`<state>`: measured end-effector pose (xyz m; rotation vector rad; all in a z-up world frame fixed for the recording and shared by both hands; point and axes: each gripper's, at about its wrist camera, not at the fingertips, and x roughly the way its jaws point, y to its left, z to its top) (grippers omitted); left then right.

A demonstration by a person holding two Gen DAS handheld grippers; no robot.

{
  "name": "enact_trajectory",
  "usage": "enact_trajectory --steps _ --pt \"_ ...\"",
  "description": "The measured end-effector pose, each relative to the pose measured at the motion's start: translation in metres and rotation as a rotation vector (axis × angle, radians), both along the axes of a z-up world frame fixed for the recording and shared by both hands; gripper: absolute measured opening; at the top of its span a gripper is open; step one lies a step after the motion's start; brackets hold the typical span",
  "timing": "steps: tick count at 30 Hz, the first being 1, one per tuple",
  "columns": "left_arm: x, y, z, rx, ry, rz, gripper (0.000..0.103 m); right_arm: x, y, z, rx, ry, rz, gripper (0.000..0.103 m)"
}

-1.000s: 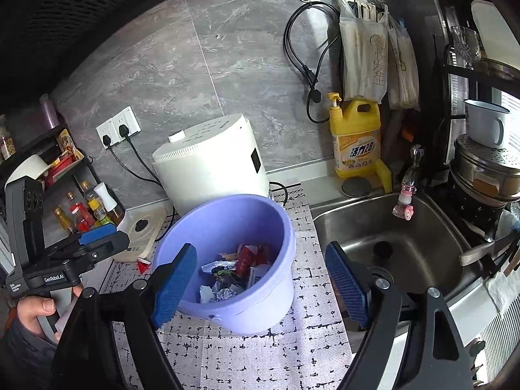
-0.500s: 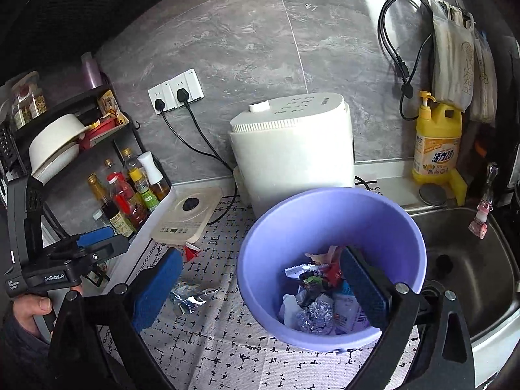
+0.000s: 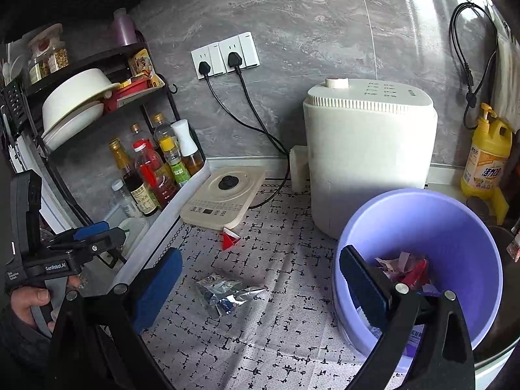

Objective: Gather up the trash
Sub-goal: 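Move back to the cloth and grasp the silver foil packet with the right tool, then grasp the small red paper scrap with the left tool while the right holds the packet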

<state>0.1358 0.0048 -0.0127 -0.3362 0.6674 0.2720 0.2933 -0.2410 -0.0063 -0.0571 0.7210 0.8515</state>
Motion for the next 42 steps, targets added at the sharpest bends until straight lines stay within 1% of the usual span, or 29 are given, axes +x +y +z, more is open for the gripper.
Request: enact_trajectory --steps 6,10,15,20,27,32,33,34,35,36,37,39,42 --pt "-0.014 0.018 -0.011 -0.01 0.008 0.026 0.097 -0.003 0.03 -0.017 -0.05 0.021 0.028 0.095" --pt "-0.022 0.027 -0.023 -0.039 0.014 0.025 0.097 -0.011 0.047 -0.029 -0.097 0.026 0.05 0.095" --pt "-0.026 0.037 -0.039 -0.057 0.03 -0.006 0.097 -0.019 0.065 -0.051 -0.154 0.067 0.07 0.095" --pt "-0.023 0.047 -0.052 -0.104 0.033 -0.03 0.097 -0.02 0.084 -0.073 -0.199 0.079 0.079 0.095" --pt "-0.014 0.056 -0.065 -0.135 0.036 -0.071 0.097 -0.017 0.106 -0.107 -0.227 0.158 0.078 0.093" --pt "-0.003 0.063 -0.074 -0.144 0.063 -0.107 0.097 -0.009 0.119 -0.142 -0.213 0.279 0.054 0.084" --pt "-0.001 0.064 -0.074 -0.141 0.066 -0.115 0.097 -0.007 0.121 -0.15 -0.208 0.309 0.053 0.075" --pt "0.002 0.065 -0.075 -0.138 0.069 -0.123 0.097 -0.005 0.123 -0.158 -0.209 0.341 0.057 0.056" --pt "0.005 0.066 -0.075 -0.138 0.071 -0.129 0.097 -0.002 0.126 -0.165 -0.219 0.375 0.064 0.043" --pt "0.009 0.067 -0.076 -0.142 0.072 -0.135 0.097 0.0 0.128 -0.172 -0.229 0.409 0.075 0.014" --pt "0.013 0.068 -0.078 -0.146 0.073 -0.143 0.097 0.001 0.129 -0.175 -0.233 0.425 0.077 0.006" --pt "0.023 0.069 -0.08 -0.149 0.075 -0.158 0.097 0.004 0.128 -0.173 -0.228 0.416 0.065 0.002" --pt "0.041 0.069 -0.084 -0.168 0.071 -0.179 0.097 0.014 0.123 -0.163 -0.205 0.406 0.046 0.002"
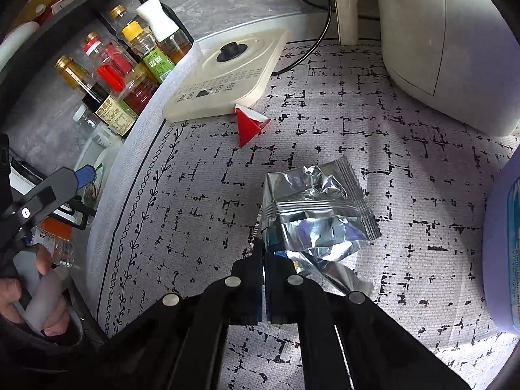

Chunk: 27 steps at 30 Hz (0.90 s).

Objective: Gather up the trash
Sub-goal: 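Grasp the small red paper scrap with the left tool while the right holds the packet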

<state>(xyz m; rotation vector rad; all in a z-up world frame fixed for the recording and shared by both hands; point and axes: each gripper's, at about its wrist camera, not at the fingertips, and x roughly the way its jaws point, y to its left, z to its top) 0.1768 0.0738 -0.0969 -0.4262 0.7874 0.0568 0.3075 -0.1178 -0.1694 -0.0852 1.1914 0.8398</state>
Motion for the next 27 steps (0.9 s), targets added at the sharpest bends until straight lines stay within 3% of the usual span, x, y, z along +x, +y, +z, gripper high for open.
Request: enact_trajectory --steps 6,18,23,27 --pt "0.04 0.0 -0.009 0.004 -0.005 -0.036 0.096 0.026 -0.008 0.018 -0.017 -0.056 -0.073 0.002" --pt "0.102 -0.004 -0.047 -0.013 0.088 -0.107 0.057 0.054 -0.021 0.016 -0.051 -0.069 -0.156 0.002" --pt "0.12 -0.01 -0.059 -0.011 0.116 -0.141 0.034 0.058 -0.023 0.013 -0.065 -0.067 -0.182 0.002" --pt "0.13 -0.013 -0.065 -0.02 0.126 -0.149 0.026 0.057 -0.022 0.012 -0.074 -0.071 -0.178 0.002"
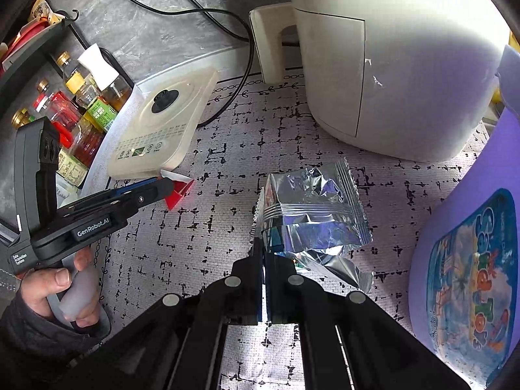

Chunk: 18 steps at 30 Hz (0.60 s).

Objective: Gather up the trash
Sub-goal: 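Grasp the small red paper scrap with the left tool while the right holds the packet, then carry both items over the purple bucket and open both tools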

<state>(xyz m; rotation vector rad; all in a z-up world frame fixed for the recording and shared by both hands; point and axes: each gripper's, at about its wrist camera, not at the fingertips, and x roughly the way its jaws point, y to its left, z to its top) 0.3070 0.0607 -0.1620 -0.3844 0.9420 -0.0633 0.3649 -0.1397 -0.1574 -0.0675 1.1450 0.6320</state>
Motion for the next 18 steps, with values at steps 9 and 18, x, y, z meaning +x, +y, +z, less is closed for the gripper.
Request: enact_trajectory --steps 9,18 --pt "-0.005 -0.009 0.015 0.036 -0.04 -0.024 0.004 -0.005 0.005 0.005 0.008 -0.016 0.019 0.003" --pt "-0.042 -0.001 0.052 0.074 -0.101 0.04 0.004 -0.022 0.009 0.037 0.068 -0.079 0.069 0.003"
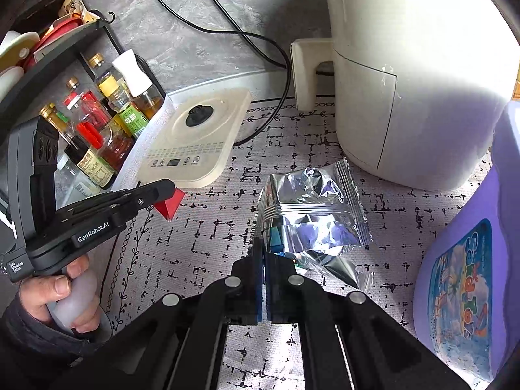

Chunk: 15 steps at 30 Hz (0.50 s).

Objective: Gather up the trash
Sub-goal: 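Carry both items over the purple bucket and open both tools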

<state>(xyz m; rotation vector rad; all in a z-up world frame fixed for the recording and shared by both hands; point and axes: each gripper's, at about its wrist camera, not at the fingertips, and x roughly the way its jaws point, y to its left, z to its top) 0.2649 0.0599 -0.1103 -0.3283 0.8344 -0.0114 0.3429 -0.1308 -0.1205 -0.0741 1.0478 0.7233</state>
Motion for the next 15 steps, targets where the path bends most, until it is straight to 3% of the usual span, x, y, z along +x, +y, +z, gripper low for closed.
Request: enact_trajectory --steps 8,15 --pt "-0.043 -0.002 0.042 0.069 -0.085 0.058 0.004 -0.023 -0.006 0.035 0.073 -0.056 0.052 0.003" --pt "-0.06 -0.011 0.058 0.085 -0.11 0.087 0.004 -0.035 -0.02 0.058 0.108 -0.092 0.071 0.003"
